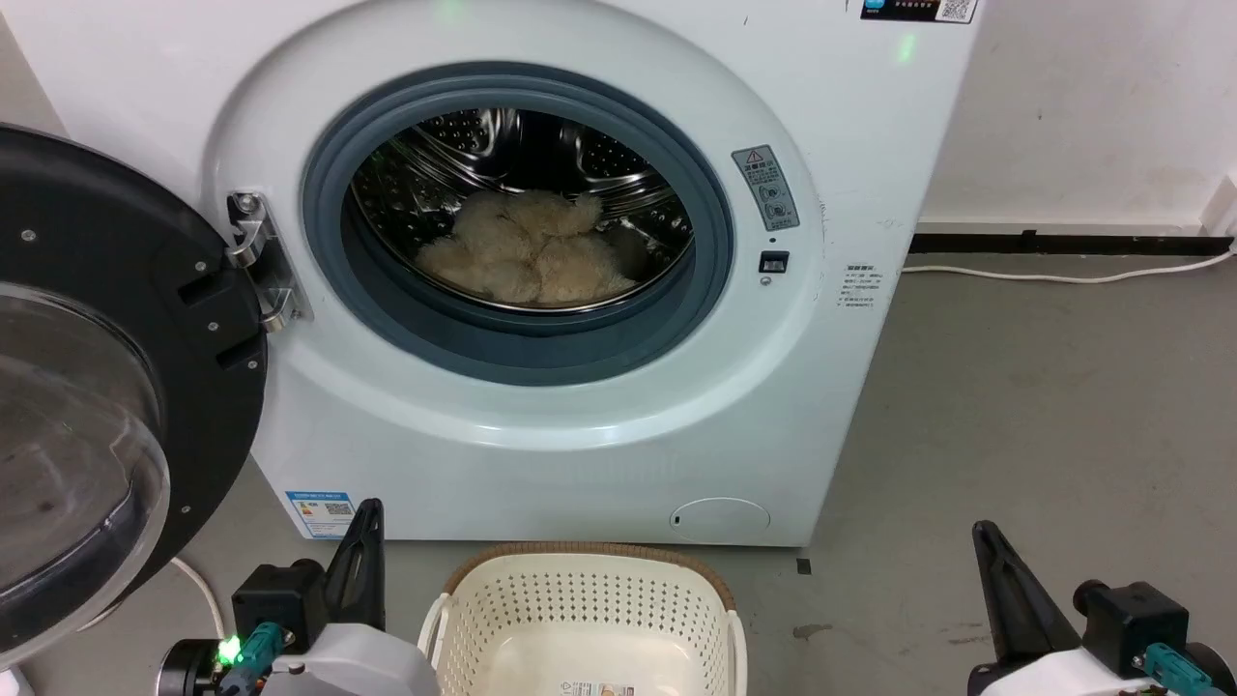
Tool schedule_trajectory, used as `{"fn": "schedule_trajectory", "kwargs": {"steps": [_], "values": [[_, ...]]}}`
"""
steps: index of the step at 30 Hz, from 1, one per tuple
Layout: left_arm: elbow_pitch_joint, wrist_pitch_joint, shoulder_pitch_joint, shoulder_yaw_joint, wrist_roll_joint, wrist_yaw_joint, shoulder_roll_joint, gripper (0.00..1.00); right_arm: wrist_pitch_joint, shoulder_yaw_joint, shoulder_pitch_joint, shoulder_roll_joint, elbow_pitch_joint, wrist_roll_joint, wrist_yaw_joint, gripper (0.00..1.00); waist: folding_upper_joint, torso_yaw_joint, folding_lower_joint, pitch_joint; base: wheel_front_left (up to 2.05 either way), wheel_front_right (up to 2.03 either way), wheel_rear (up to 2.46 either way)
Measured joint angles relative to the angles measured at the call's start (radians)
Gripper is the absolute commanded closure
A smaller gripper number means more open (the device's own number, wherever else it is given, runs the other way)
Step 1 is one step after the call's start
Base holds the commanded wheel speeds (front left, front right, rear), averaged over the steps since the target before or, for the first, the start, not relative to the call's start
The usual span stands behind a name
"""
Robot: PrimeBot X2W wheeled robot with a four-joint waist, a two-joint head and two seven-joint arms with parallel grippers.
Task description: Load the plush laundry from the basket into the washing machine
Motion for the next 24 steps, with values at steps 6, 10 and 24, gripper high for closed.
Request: {"fn": "schedule_trajectory", "kwargs": {"steps": [6,10,24], "values": [[-0.008,0.012,0.0,0.011,0.021,-0.007,-0.012,1.0,0.01,0.002,-0.002,0.0,-0.004,-0.006,0.0,1.0,0.0,-0.001,-0.0001,0.003,0.0,0.0,0.0],[-0.014,0.016,0.0,0.017,0.035,-0.009,-0.02,1.0,0.017,0.003,-0.002,0.0,-0.007,-0.015,0.0,1.0,0.0,-0.001,-0.0001,0.005,0.0,0.0,0.0],[-0.033,0.046,0.0,0.048,0.086,-0.035,-0.048,1.0,0.044,0.009,-0.023,0.0,-0.021,-0.037,0.0,1.0,0.0,-0.002,-0.0001,0.013,0.0,0.0,0.0]]}}
